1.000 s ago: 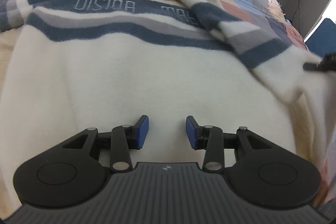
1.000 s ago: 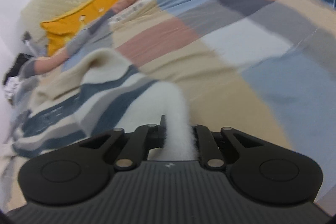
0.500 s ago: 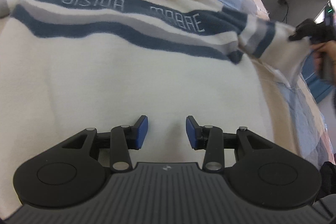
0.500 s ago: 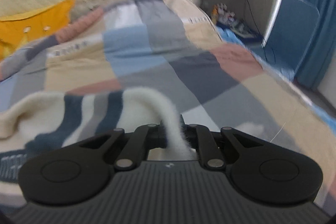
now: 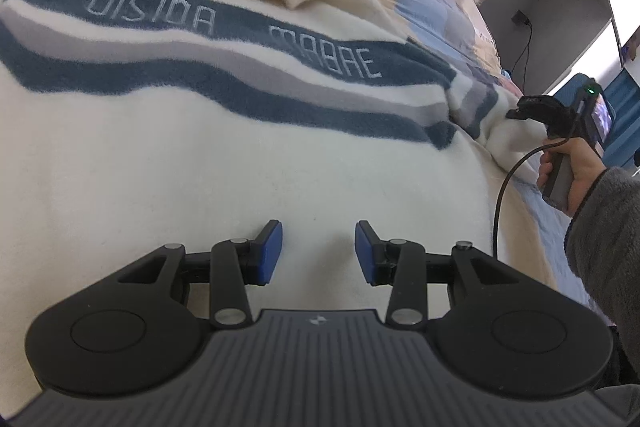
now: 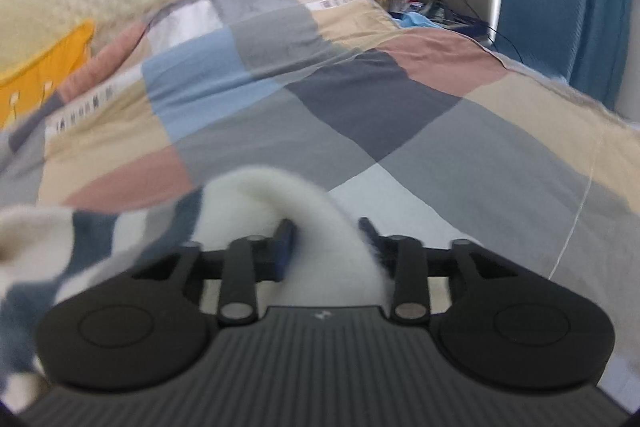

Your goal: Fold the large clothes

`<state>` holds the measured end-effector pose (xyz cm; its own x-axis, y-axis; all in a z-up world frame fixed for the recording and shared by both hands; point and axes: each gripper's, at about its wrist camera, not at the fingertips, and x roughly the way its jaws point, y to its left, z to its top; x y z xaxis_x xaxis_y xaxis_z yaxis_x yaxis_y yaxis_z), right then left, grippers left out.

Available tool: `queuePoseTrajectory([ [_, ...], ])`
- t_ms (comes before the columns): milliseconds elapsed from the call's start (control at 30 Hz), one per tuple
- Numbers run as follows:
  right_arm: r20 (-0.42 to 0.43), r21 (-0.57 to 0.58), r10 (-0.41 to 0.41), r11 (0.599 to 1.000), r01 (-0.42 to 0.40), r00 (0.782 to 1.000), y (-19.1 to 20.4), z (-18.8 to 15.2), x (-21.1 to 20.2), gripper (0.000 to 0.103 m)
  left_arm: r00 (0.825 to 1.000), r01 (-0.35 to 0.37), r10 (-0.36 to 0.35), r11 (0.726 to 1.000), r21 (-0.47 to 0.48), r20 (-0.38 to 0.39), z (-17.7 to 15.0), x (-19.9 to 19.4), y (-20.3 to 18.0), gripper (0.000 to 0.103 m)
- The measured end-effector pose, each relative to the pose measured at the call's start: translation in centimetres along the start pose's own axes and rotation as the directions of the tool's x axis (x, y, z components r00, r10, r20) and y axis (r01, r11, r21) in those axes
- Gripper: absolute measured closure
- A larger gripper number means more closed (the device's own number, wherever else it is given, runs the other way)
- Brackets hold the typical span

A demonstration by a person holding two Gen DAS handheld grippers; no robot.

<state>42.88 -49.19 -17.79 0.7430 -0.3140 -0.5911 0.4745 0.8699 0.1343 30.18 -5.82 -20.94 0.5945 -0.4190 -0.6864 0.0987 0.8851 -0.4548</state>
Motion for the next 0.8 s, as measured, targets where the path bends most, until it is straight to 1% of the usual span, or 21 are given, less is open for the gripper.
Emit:
queuePoseTrajectory([
  [33,0.008,0.039,0.007,0.999,-0.007,1.0,-0.3,0.0,-0.1,0.051,1.0,-0.001,0.001,1.0,0.001,0.002,0.0,0.0,0.0,0.057],
  [67,0.019,0.085,0.033,0.996,-0.034,0.999,-0.8,0.0,-0.5,0.045,1.0,0.0,0.0,1.0,-0.001,0.005,0.0,-0.2,0.0,0.057],
  [100,0.034,0.13,0.068,0.989,-0.072,0.997,-1.5,-0.1,-1.2,0.042,1.0,0.0,0.0,1.0,-0.007,0.007,-0.1,-0.2,0.1,0.057],
  [133,0.047,0.167,0.085,0.982,-0.092,0.995,-2.0,-0.2,-1.9,0.039,1.0,0.001,-0.001,1.0,-0.013,0.009,-0.2,-0.4,0.1,0.057],
  [233,0.094,0.281,0.136,0.947,-0.158,0.986,-3.8,-1.0,-4.5,0.039,1.0,0.007,-0.007,1.0,-0.008,0.013,-0.3,-0.9,0.1,0.057],
  [300,0.126,0.359,0.157,0.913,-0.192,0.98,-5.2,-2.5,-6.7,0.037,1.0,0.004,-0.005,1.0,0.03,0.017,-0.5,-1.4,-0.4,0.057],
  [367,0.135,0.426,0.182,0.877,-0.223,0.974,-6.4,-4.0,-8.1,0.036,1.0,0.003,-0.003,0.999,0.032,0.016,-0.6,-1.6,-0.5,0.057],
  [433,0.131,0.48,0.212,0.841,-0.249,0.969,-7.5,-5.6,-8.9,0.036,1.0,-0.016,0.016,0.999,0.043,0.018,-0.9,-1.8,-0.6,0.057],
  [533,0.106,0.536,0.235,0.805,-0.255,0.966,-8.6,-7.0,-9.4,0.036,0.999,-0.046,0.044,0.997,0.054,0.026,-1.5,-2.1,-0.6,0.057],
  [600,0.108,0.592,0.259,0.759,-0.272,0.96,-9.2,-7.6,-9.2,0.036,0.998,-0.056,0.054,0.997,0.053,0.032,-1.7,-2.2,-0.7,0.057],
  [667,0.098,0.628,0.283,0.727,-0.28,0.954,-9.4,-8.2,-8.5,0.037,0.997,-0.072,0.07,0.995,0.063,0.041,-2.0,-2.3,-1.0,0.057],
  [767,0.083,0.643,0.292,0.715,-0.276,0.953,-9.4,-8.9,-7.1,0.037,0.995,-0.09,0.087,0.993,0.074,0.042,-2.2,-2.0,-1.2,0.056],
  [800,0.082,0.654,0.293,0.705,-0.273,0.953,-9.6,-9.1,-6.6,0.037,0.995,-0.09,0.087,0.993,0.075,0.042,-2.3,-2.0,-1.2,0.056],
])
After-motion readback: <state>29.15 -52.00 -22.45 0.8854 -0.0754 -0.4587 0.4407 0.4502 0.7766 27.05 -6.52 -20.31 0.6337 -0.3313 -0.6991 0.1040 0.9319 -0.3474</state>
